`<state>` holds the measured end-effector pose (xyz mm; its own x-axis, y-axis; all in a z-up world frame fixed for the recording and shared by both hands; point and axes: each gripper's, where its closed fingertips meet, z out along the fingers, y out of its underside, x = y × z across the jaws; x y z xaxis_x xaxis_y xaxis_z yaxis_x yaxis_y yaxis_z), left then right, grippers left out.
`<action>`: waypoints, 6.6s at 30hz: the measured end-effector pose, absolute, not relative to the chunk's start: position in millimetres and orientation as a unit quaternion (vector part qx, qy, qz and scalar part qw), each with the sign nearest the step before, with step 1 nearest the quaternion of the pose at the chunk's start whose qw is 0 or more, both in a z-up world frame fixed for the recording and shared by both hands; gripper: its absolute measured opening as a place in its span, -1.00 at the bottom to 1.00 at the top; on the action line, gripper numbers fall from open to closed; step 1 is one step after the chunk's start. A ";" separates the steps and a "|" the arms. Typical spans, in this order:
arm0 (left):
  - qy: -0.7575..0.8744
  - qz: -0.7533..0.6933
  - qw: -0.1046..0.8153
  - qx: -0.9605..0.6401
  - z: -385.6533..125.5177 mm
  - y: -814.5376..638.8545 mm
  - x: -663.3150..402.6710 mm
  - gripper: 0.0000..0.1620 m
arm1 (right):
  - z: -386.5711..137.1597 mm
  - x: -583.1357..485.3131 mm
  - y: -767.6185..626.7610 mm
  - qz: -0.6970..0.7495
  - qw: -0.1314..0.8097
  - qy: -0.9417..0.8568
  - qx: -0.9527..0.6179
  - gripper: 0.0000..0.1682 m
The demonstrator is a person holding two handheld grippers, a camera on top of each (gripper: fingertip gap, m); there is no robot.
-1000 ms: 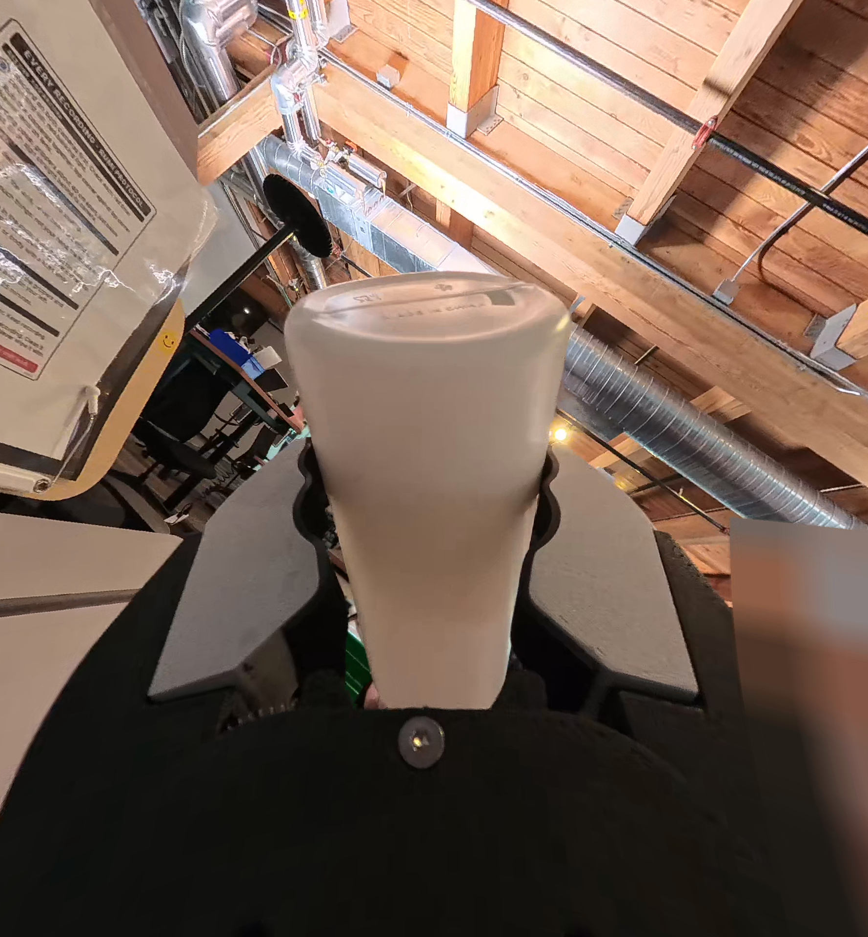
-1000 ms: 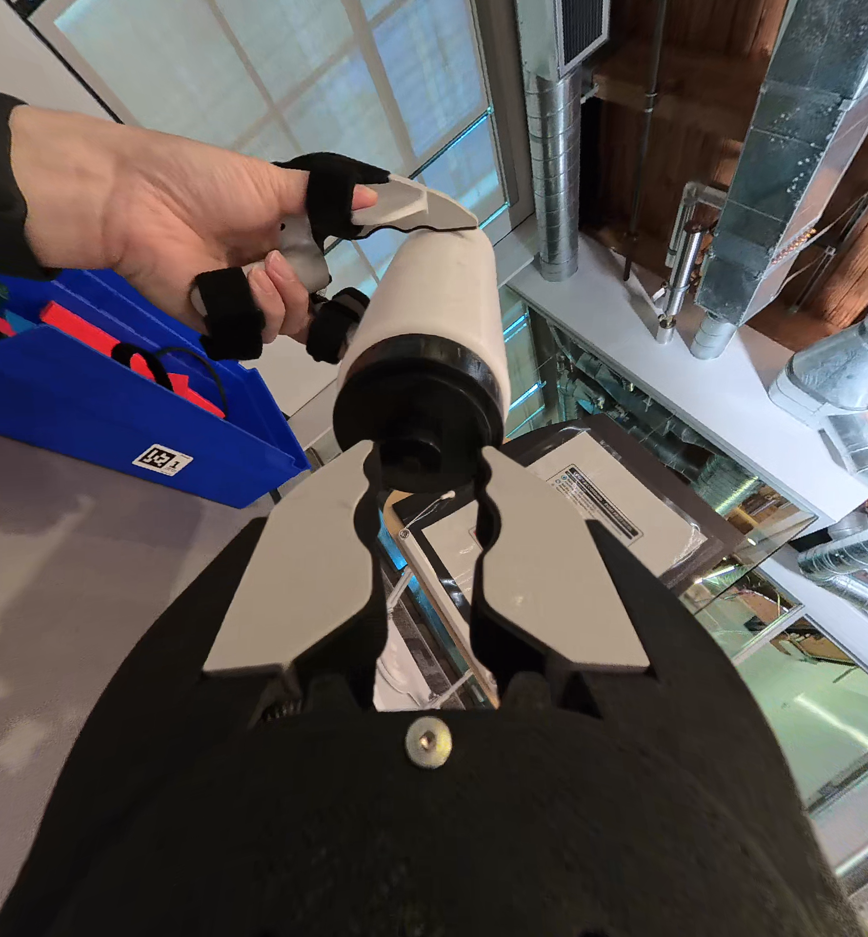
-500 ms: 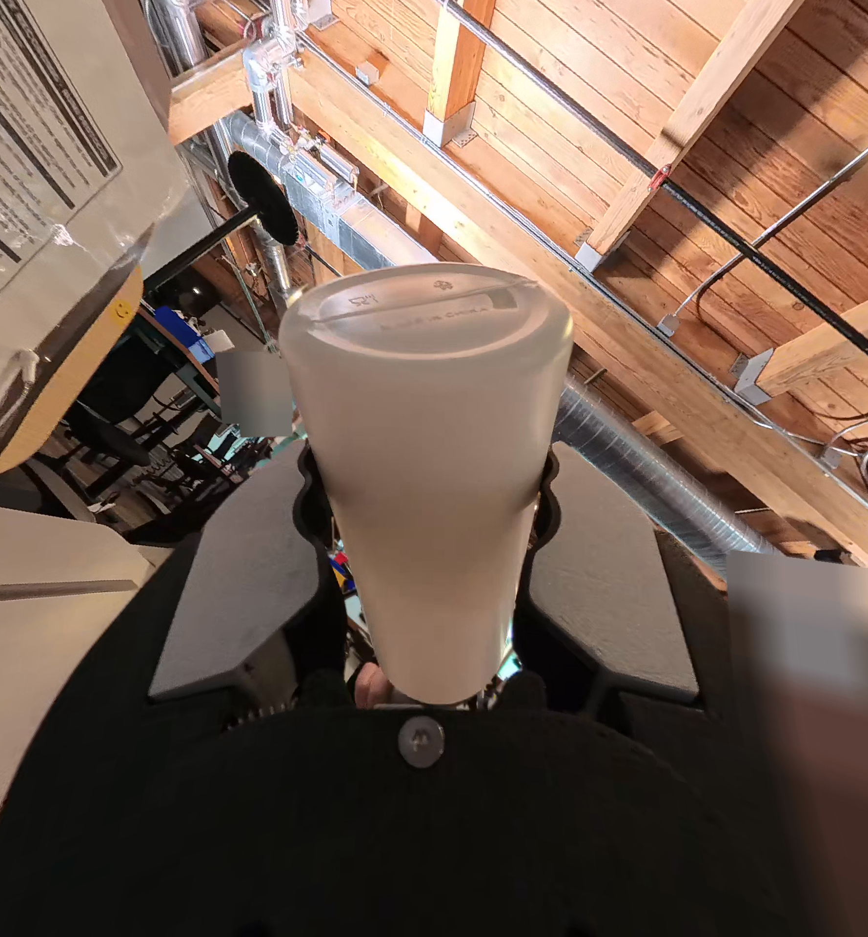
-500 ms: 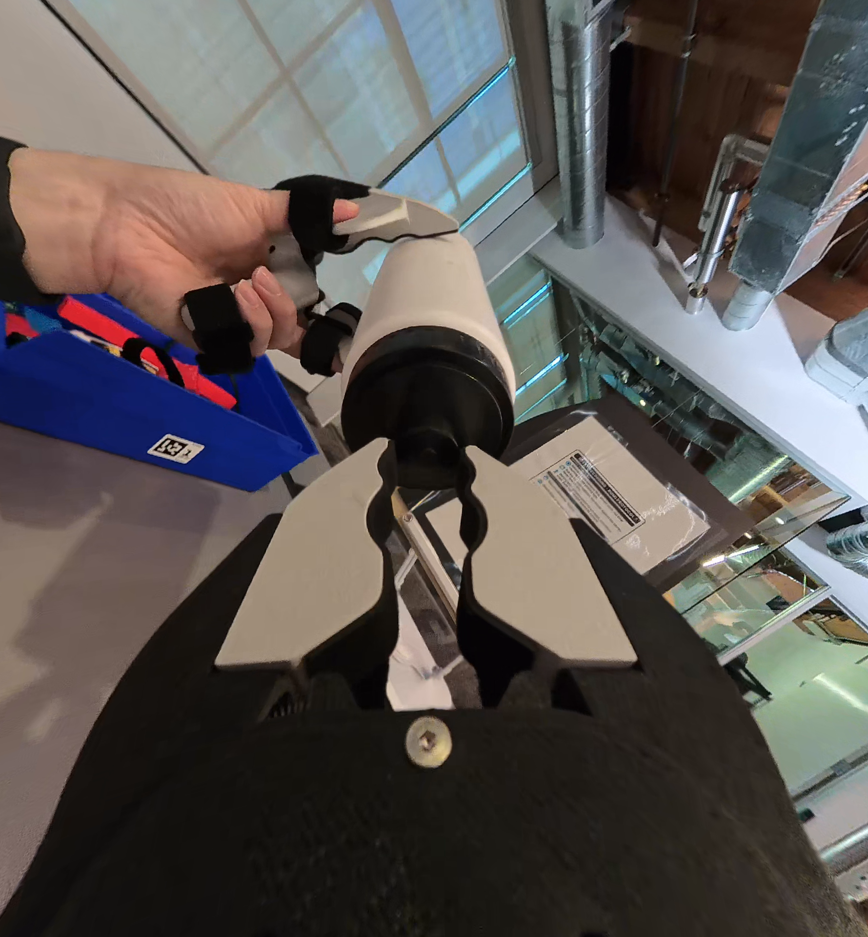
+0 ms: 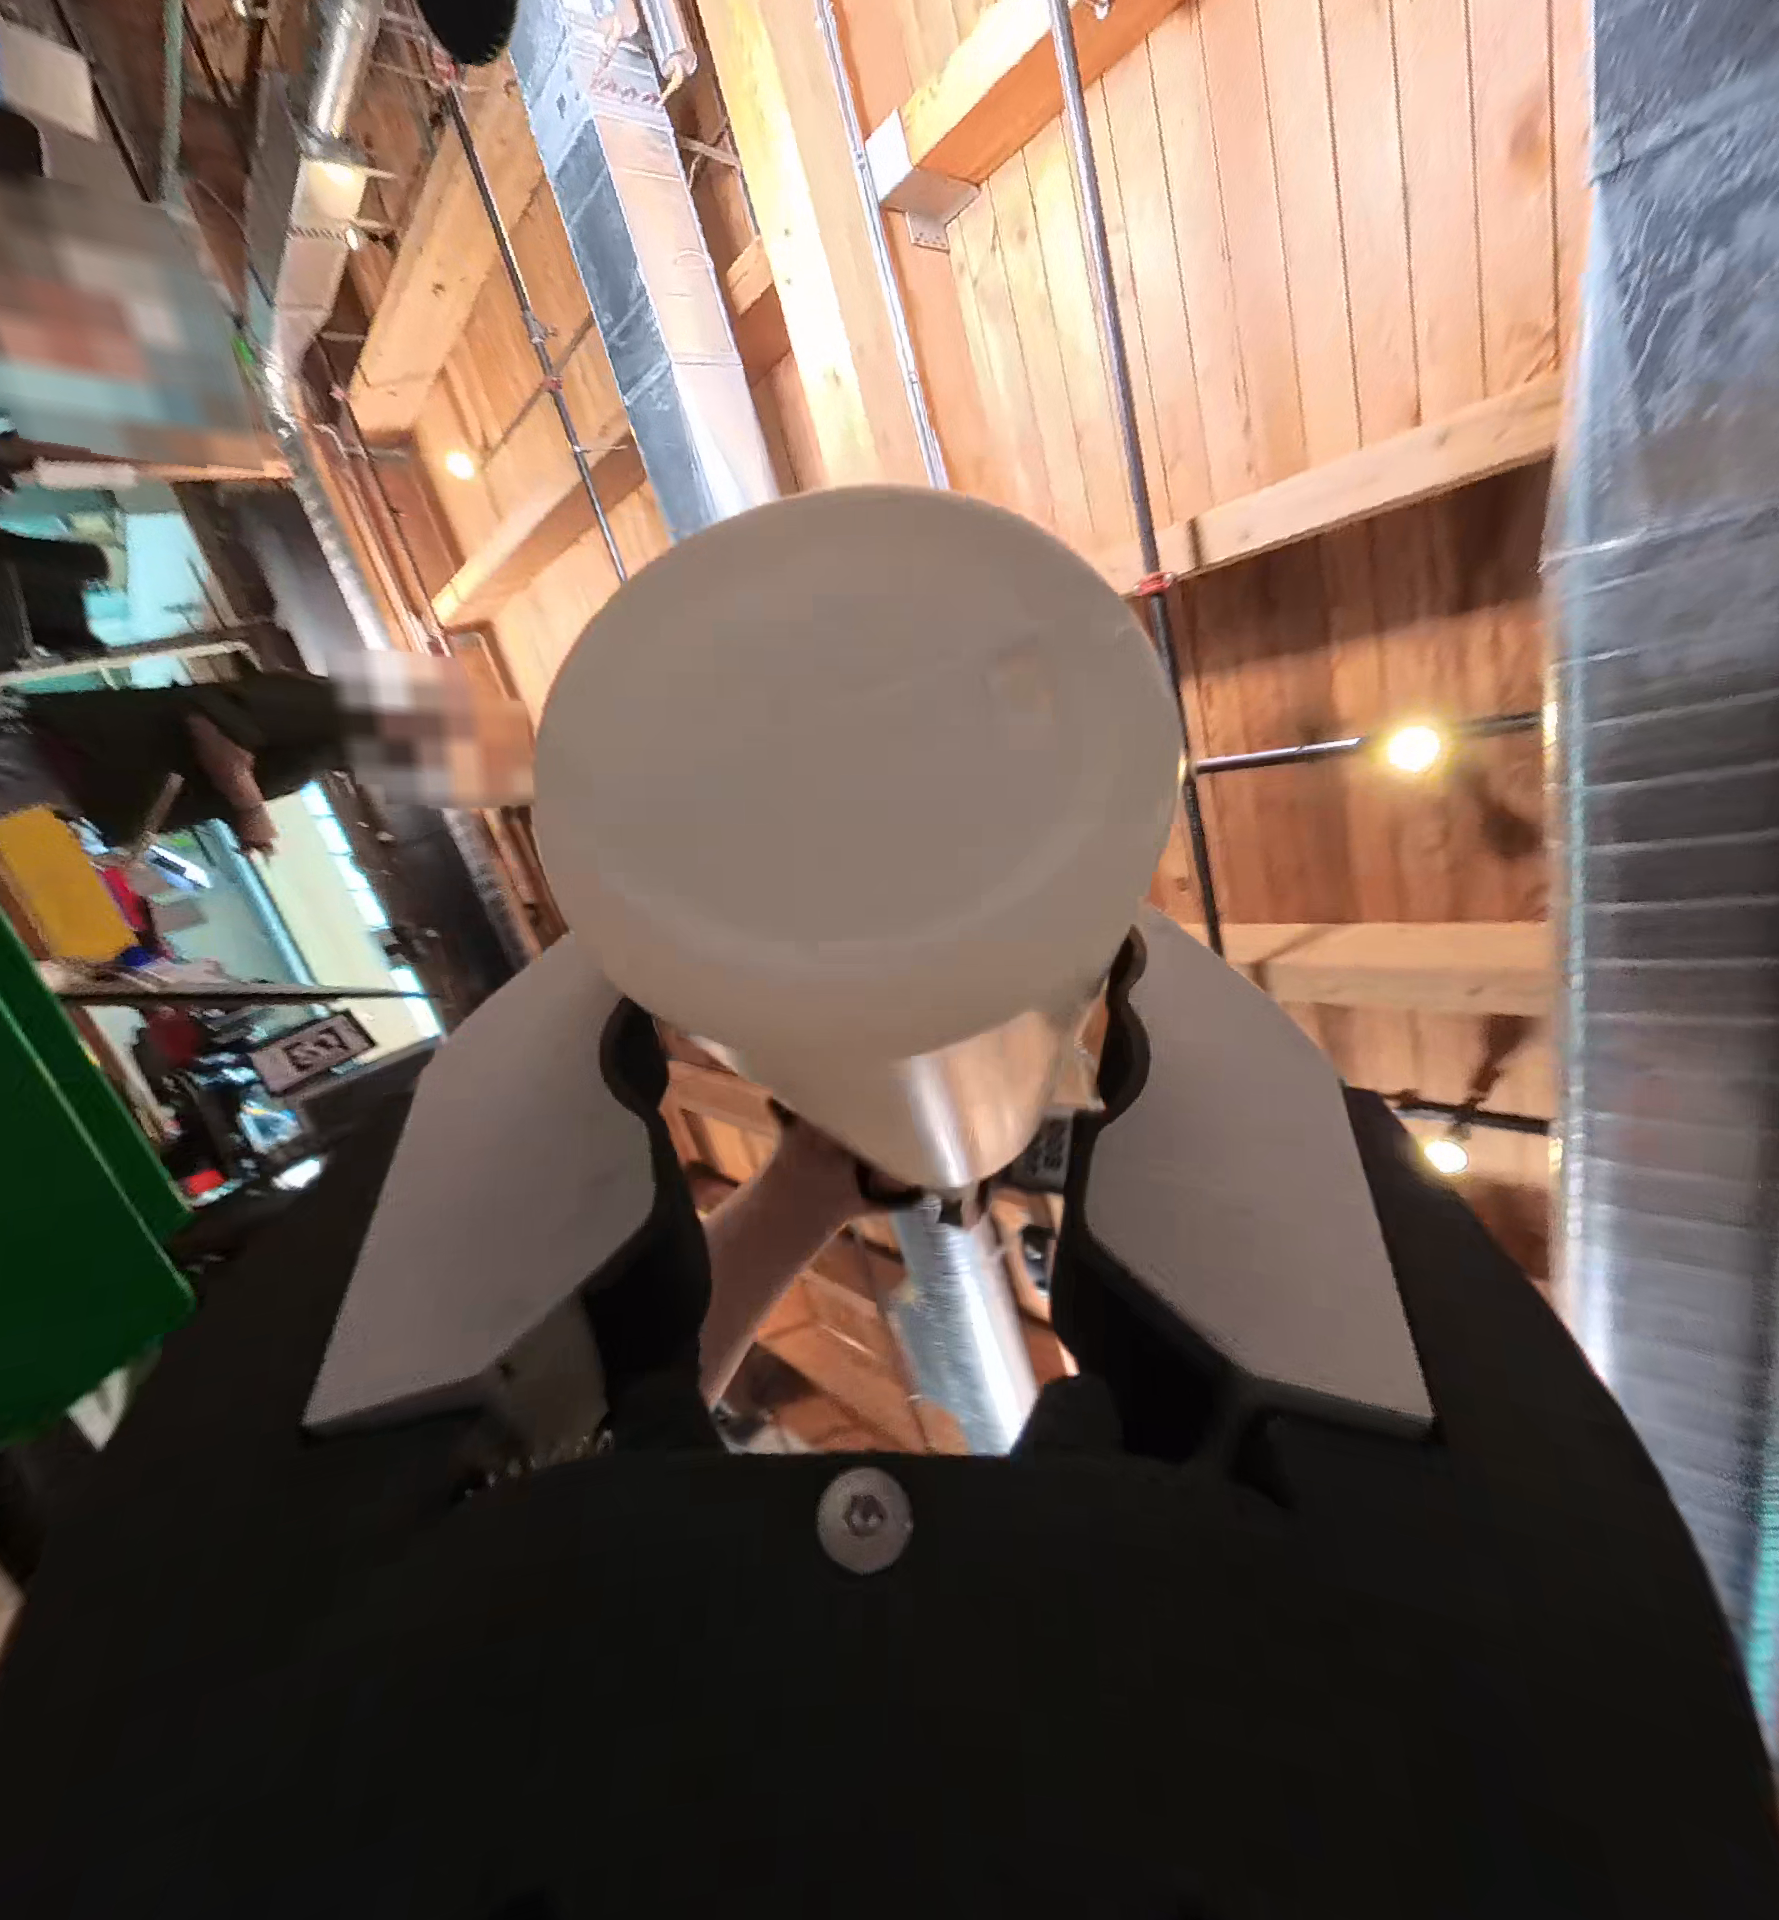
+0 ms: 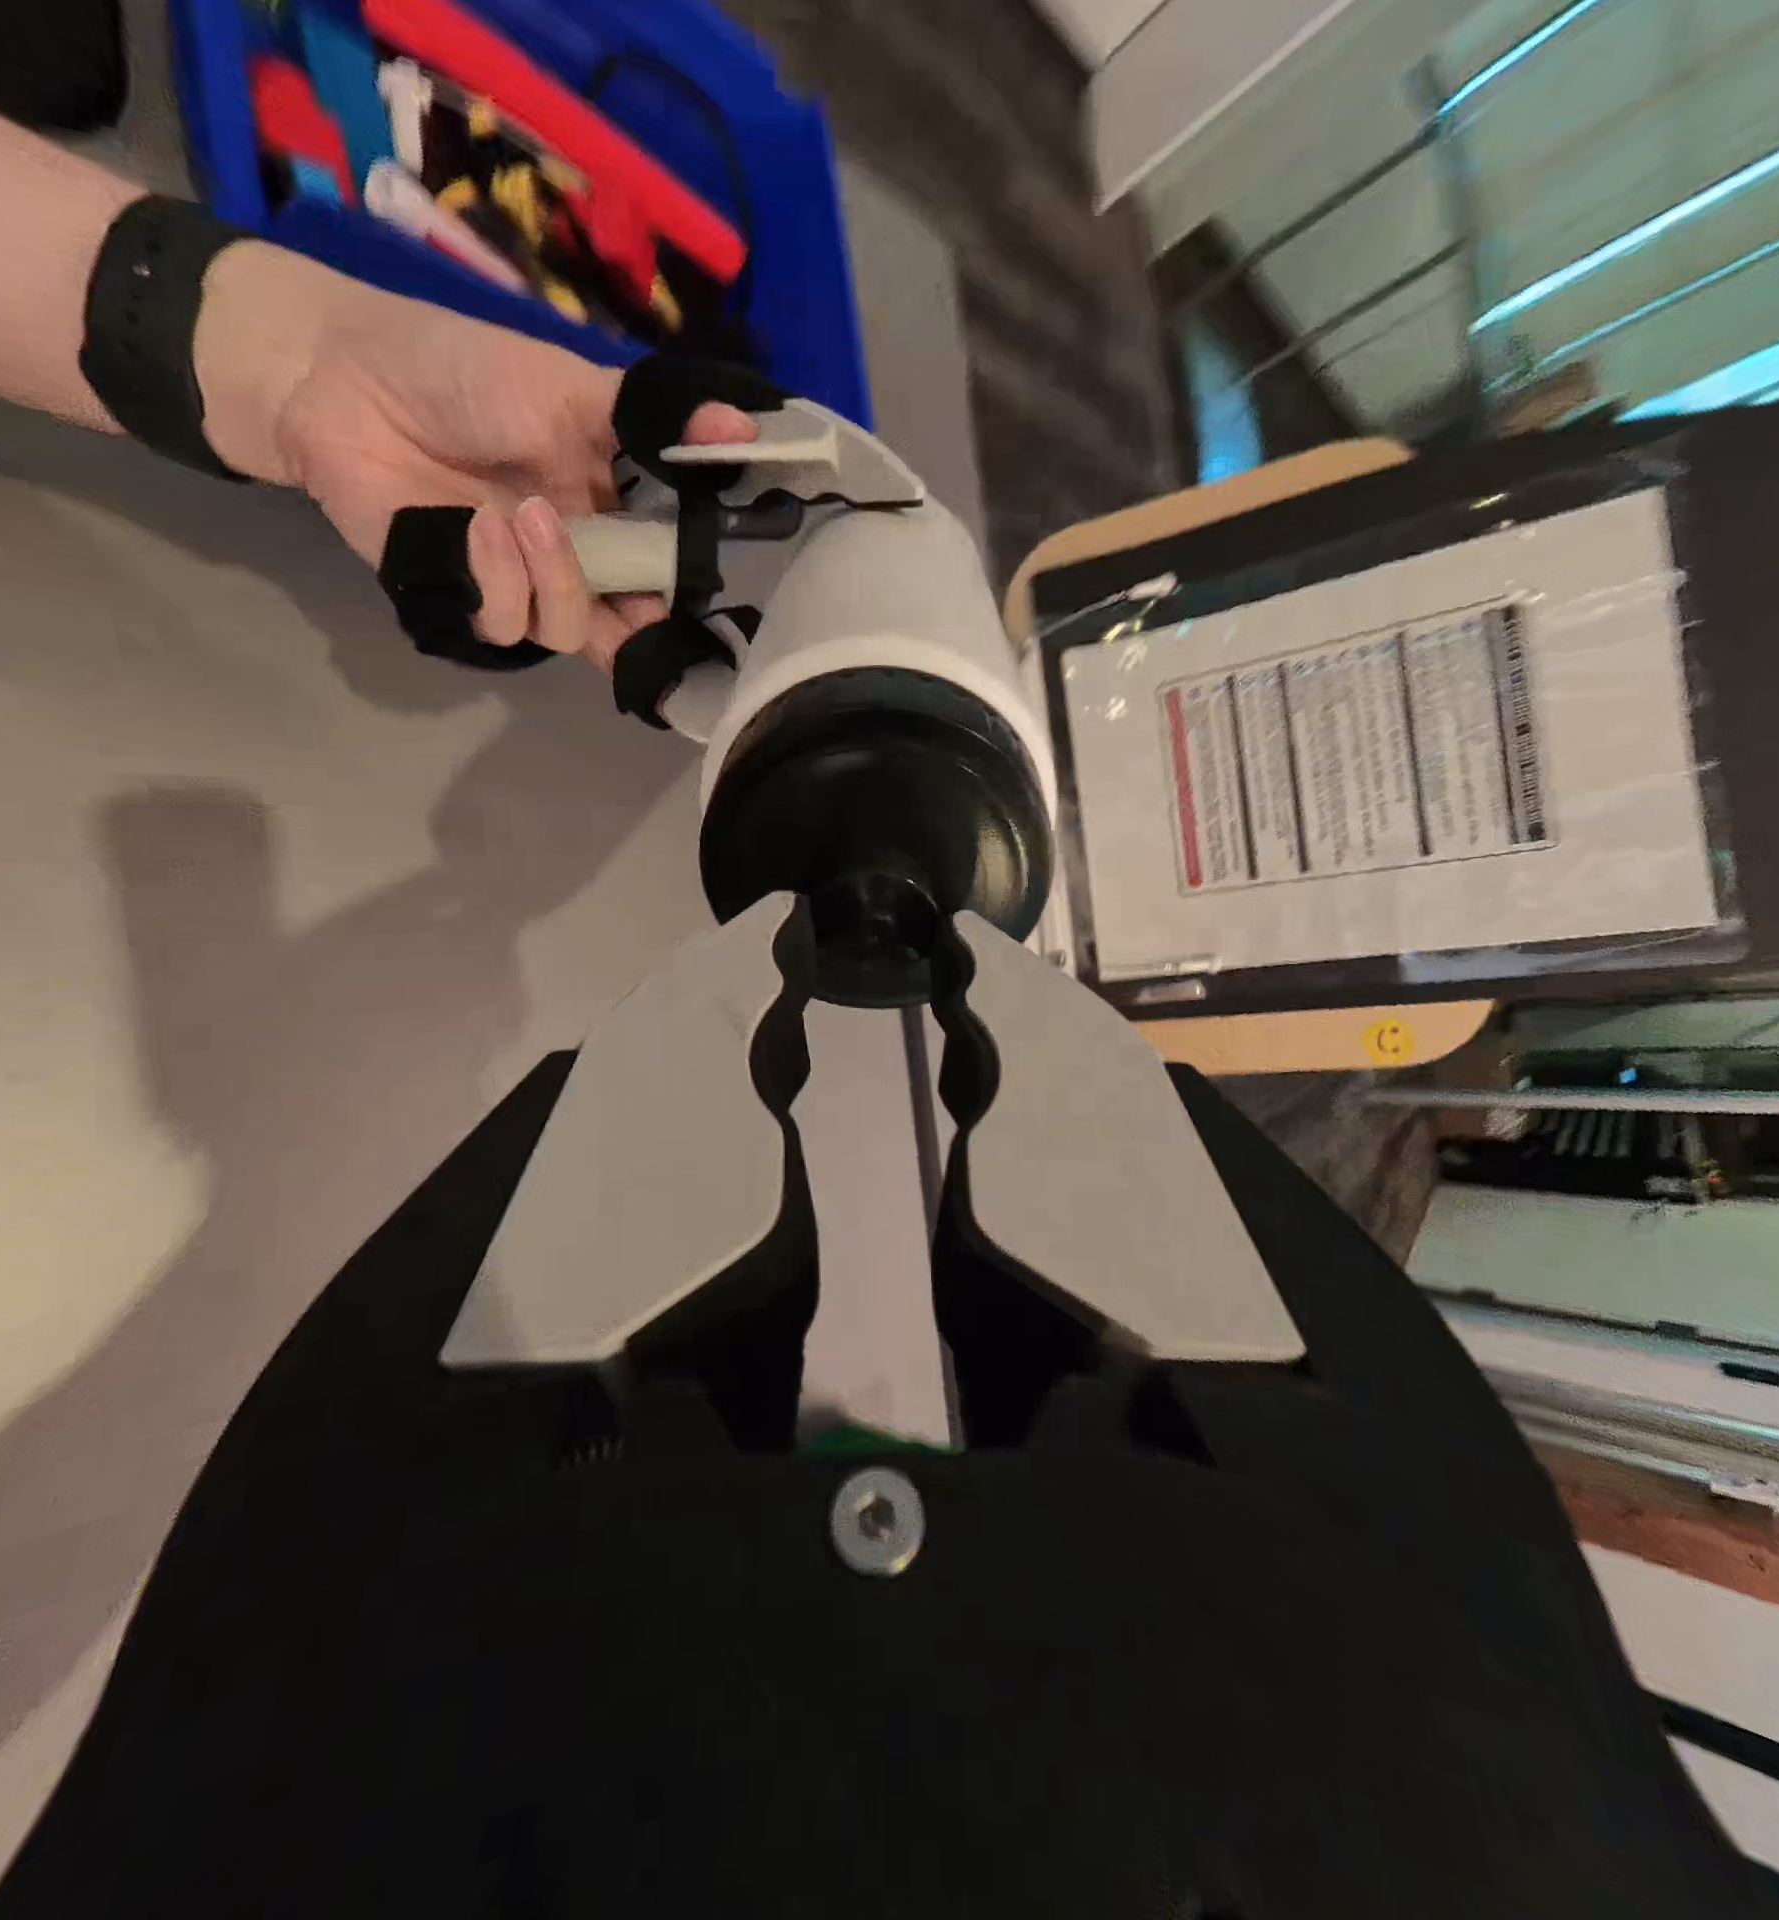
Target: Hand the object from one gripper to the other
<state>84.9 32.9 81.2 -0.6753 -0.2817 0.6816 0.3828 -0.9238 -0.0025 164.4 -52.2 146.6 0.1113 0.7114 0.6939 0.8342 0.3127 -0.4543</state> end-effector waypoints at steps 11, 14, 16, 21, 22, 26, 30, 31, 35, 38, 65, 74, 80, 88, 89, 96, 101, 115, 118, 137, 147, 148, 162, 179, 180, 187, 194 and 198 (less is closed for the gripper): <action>0.071 -0.807 0.250 -0.529 21.3 28.5 138.8 0.15 | 199.1 202.2 -31.2 -0.165 0.138 -0.675 -0.706 -0.71; 0.254 -0.663 0.412 -0.571 33.2 7.7 152.4 0.29 | 185.8 219.7 -37.3 -0.192 0.064 -0.659 -0.725 -0.72; 0.342 -0.572 0.507 -0.548 54.8 -17.0 162.0 0.35 | 175.7 222.7 -43.8 -0.191 0.030 -0.655 -0.731 -0.72; 0.437 -0.431 0.616 -0.493 86.5 -70.6 185.4 0.48 | 154.3 204.8 -62.1 -0.160 -0.002 -0.672 -0.723 -0.72; 0.442 -0.410 0.630 -0.491 89.1 -74.0 187.0 0.50 | 150.7 197.6 -66.3 -0.149 -0.003 -0.677 -0.721 -0.72; 0.446 -0.350 0.669 -0.480 95.5 -74.9 182.5 0.38 | 143.5 170.3 -80.9 -0.117 -0.006 -0.696 -0.708 -0.73; 0.455 -0.348 0.660 -0.486 95.1 -76.5 179.8 0.23 | 141.9 152.8 -87.0 -0.108 -0.006 -0.707 -0.699 -0.72; 0.452 -0.348 0.659 -0.490 95.4 -75.1 179.1 0.23 | 142.3 151.2 -86.8 -0.112 -0.006 -0.708 -0.697 -0.73; 0.448 -0.355 0.649 -0.503 95.7 -70.7 176.8 0.22 | 145.0 143.6 -83.4 -0.123 0.008 -0.717 -0.686 -0.72; 0.420 -0.368 0.664 -0.497 104.3 -67.1 169.0 0.21 | 152.4 131.9 -79.2 -0.120 0.047 -0.722 -0.680 -0.71; 0.221 -0.498 0.580 -0.606 109.6 -3.8 102.3 0.19 | 7.9 107.1 -69.4 0.331 0.621 -0.252 -0.664 0.15; 0.325 -0.402 0.592 -0.618 87.6 -21.0 143.8 0.20 | -22.7 82.5 -49.8 0.379 0.539 -0.282 -0.697 0.04; 0.346 -0.468 0.570 -0.580 103.6 -43.3 146.4 0.15 | -0.1 122.1 -36.7 0.189 0.637 -0.321 -0.675 0.04; 0.415 -0.493 0.561 -0.520 140.5 -87.8 126.8 0.41 | 126.1 198.1 -45.6 -0.243 0.681 -0.465 -0.510 0.04; 0.422 -0.479 0.569 -0.518 144.2 -89.8 119.7 0.44 | 138.9 205.6 -48.4 -0.275 0.672 -0.477 -0.496 0.04; 0.435 -0.391 0.609 -0.536 164.2 -106.0 73.2 0.47 | 158.6 240.3 -61.4 -0.442 0.554 -0.567 -0.419 0.04; 0.470 -0.308 0.608 -0.561 150.7 -121.5 98.6 0.46 | 116.5 240.0 -65.0 -0.511 0.457 -0.625 -0.373 0.04; 0.571 -0.224 0.444 -0.653 24.9 -94.4 182.2 0.18 | 85.5 219.1 -69.3 -0.600 0.315 -0.698 -0.230 0.04; 0.578 -0.243 0.421 -0.655 15.1 -96.8 187.9 0.18 | 89.2 214.2 -69.5 -0.608 0.304 -0.704 -0.205 0.05; 0.377 -0.689 0.248 -0.567 44.6 -90.4 203.4 0.09 | 161.8 222.3 -49.1 -0.559 0.448 -0.614 -0.332 -0.05; 0.261 -0.779 0.233 -0.520 73.4 -71.5 186.7 0.09 | 58.2 207.7 -99.5 0.050 0.610 -0.443 -0.655 -0.03; 0.260 -0.777 0.247 -0.518 75.0 -69.8 185.9 0.09 | 44.4 197.7 -104.7 0.127 0.601 -0.417 -0.670 0.00; 0.375 -0.684 0.312 -0.542 57.3 -92.0 207.6 0.11 | 6.9 136.7 -100.3 0.568 0.462 -0.250 -0.634 0.03; 0.474 -0.470 0.521 -0.532 103.9 -94.7 160.2 0.42 | -35.2 162.6 -120.2 0.390 0.528 -0.358 -0.665 0.03; 0.477 -0.481 0.502 -0.538 102.7 -100.9 163.8 0.40 | -39.2 165.4 -118.9 0.349 0.541 -0.373 -0.669 0.03; 0.530 -0.439 0.446 -0.572 83.9 -124.1 172.5 0.32 | -52.5 207.7 -100.3 0.066 0.583 -0.438 -0.681 0.03; 0.561 -0.416 0.354 -0.622 49.3 -133.4 175.2 0.28 | -24.0 258.2 -88.6 -0.150 0.571 -0.484 -0.646 0.03; 0.547 -0.428 0.364 -0.620 51.5 -126.9 180.4 0.28 | -10.0 276.3 -88.0 -0.207 0.554 -0.495 -0.637 0.03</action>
<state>180.4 -126.9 51.5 0.0339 -0.9905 0.1331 -0.3671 -0.1362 -0.9202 276.3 -88.0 -10.0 0.4246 0.4004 0.8120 0.8594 0.1038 -0.5006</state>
